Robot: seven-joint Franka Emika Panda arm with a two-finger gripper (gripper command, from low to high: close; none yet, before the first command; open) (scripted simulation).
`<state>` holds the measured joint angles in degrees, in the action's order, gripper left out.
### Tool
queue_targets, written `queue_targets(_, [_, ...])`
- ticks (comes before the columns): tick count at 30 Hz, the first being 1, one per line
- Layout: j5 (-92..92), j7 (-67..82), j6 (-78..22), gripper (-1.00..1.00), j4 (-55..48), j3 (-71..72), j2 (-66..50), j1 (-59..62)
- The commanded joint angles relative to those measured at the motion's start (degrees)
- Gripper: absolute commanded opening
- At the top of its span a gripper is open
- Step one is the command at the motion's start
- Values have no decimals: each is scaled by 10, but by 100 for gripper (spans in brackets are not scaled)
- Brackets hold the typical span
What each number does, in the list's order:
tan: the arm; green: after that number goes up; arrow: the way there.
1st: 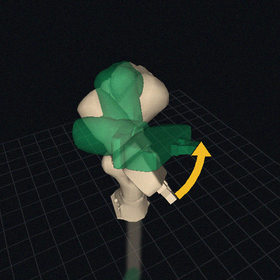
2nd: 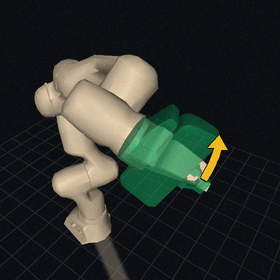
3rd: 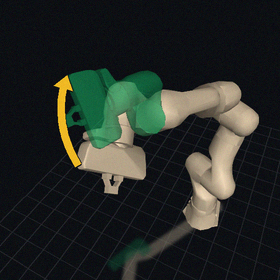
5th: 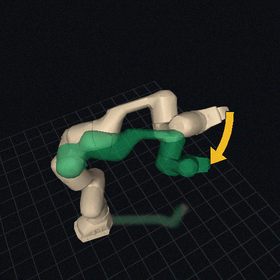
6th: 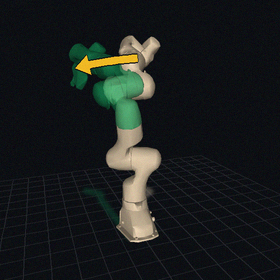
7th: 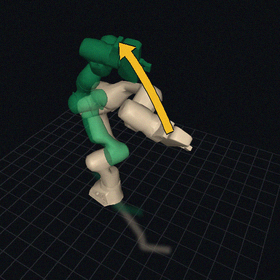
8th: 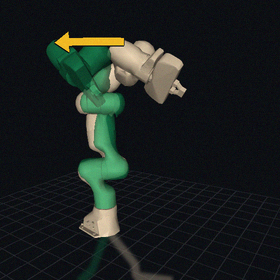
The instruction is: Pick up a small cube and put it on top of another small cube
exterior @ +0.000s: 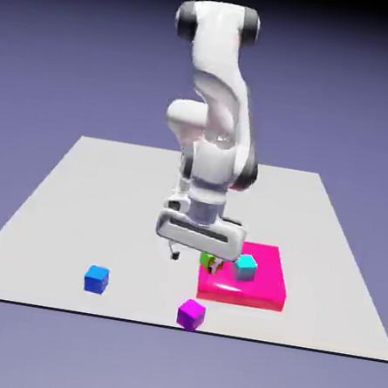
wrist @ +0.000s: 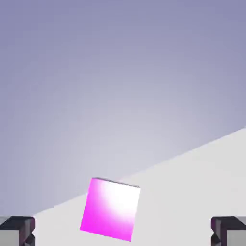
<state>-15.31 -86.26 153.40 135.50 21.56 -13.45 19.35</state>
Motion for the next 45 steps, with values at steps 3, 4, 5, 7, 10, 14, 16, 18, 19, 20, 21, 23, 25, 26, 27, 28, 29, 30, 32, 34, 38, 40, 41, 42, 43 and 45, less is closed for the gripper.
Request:
queue_targets(3, [-21,-59,-28,0,-34,29,-62,27])
queue_targets(4, [-28,-79,-37,0,-46,39,-83,36])
queue_targets(5, [-33,-95,-45,0,-55,47,-100,43])
queue_targets(7, [-47,-105,-29,0,-60,32,-120,32])
queue_targets(10, [-88,-134,17,0,-76,-12,-183,-3])
queue_targets(14, [-83,-131,12,-100,-74,-7,-176,0])
queue_targets(16, [-56,-111,-19,-100,-64,22,-134,24])
queue_targets(18, [-29,-88,-46,-100,-50,45,-93,40])
queue_targets(19, [-16,-68,-51,-100,-36,38,-72,28])
queue_targets(20, [-3,-47,-56,-100,-22,32,-51,17])
queue_targets(21, [10,-27,-60,-100,-8,26,-30,6])
queue_targets(23, [35,13,-70,-100,21,13,11,-17])
queue_targets(25, [61,54,-79,-100,49,1,53,-39])
queue_targets(26, [73,74,-84,-100,64,-6,73,-51])
queue_targets(27, [86,95,-88,-100,78,-12,94,-62])
queue_targets(28, [99,115,-93,-100,92,-18,115,-73])
queue_targets(29, [112,135,-98,-100,106,-24,136,-85])
queue_targets(30, [125,155,-102,-100,121,-31,156,-96])
queue_targets(32, [150,196,-112,-100,149,-43,198,-118])
queue_targets(34, [176,237,-121,-100,178,-56,239,-141])
queue_targets(38, [223,312,-139,-100,231,-79,317,-183])
queue_targets(40, [218,308,-115,-100,234,-79,296,-182])
queue_targets(41, [213,304,-90,-100,238,-78,275,-182])
queue_targets(42, [208,300,-66,-100,242,-78,254,-181])
queue_targets(43, [202,296,-42,-100,245,-78,234,-181])
queue_targets(45, [193,289,3,-100,252,-77,195,-180])
